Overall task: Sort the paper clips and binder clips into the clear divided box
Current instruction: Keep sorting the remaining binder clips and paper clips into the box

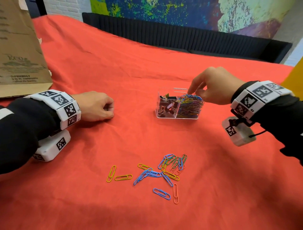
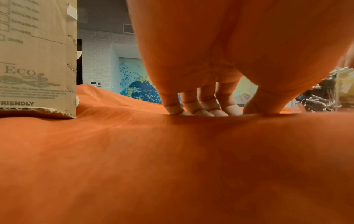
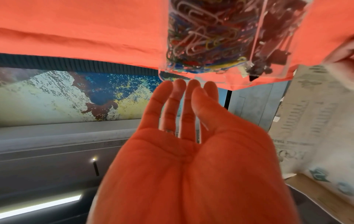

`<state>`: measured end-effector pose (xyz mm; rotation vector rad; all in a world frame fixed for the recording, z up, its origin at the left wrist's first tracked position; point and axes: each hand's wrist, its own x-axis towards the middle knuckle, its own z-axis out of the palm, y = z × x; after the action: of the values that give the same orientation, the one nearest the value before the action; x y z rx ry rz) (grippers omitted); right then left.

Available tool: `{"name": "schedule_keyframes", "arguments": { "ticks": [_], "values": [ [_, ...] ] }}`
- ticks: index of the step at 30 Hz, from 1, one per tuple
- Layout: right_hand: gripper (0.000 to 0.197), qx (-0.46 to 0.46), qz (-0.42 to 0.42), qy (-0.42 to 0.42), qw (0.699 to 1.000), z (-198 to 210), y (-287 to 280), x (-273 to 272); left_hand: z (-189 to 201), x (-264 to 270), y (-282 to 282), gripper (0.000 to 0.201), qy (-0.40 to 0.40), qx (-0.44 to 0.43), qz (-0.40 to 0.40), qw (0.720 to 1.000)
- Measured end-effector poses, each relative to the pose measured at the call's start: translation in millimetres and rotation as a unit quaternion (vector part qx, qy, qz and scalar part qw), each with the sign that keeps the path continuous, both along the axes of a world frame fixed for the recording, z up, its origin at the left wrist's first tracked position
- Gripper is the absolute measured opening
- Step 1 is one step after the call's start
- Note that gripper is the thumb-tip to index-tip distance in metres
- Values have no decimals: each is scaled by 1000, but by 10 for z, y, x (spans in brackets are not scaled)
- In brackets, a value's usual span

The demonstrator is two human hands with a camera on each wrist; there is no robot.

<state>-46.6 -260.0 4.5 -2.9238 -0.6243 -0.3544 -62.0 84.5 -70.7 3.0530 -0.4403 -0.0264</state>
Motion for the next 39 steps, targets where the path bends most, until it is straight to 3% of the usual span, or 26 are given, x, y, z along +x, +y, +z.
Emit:
{"name": "schedule_keyframes", "arguments": {
  "ticks": [5,7,9,11,14,18,26,31,39],
  "values": [
    [31,10,62,-33,997,-65,146,-250,6,-1,1,14,2,3,-2,1000],
    [32,-21,133,49,990,-140,270,-483,5,0,3,15,1,2,-3,1000],
    [41,-72,193,175,963,-260,374,-712,-1,6,8,15,-1,1,-4,1000],
    [56,-113,226,246,936,-367,423,-880,-5,15,15,15,0,-1,-4,1000],
    [64,-147,261,237,924,-437,434,-1031,-10,24,25,14,-1,-1,-5,1000],
    [36,-126,299,181,928,-481,446,-1115,-19,29,25,15,-2,-2,-6,1000],
    [22,-144,242,162,946,-483,474,-1098,-10,15,22,14,-1,-2,-1,1000],
    [13,-116,191,163,961,-281,371,-917,4,7,12,13,1,-3,0,1000],
    [17,-25,46,29,998,230,66,-197,38,-38,-11,13,0,0,5,1000]
  ]
}}
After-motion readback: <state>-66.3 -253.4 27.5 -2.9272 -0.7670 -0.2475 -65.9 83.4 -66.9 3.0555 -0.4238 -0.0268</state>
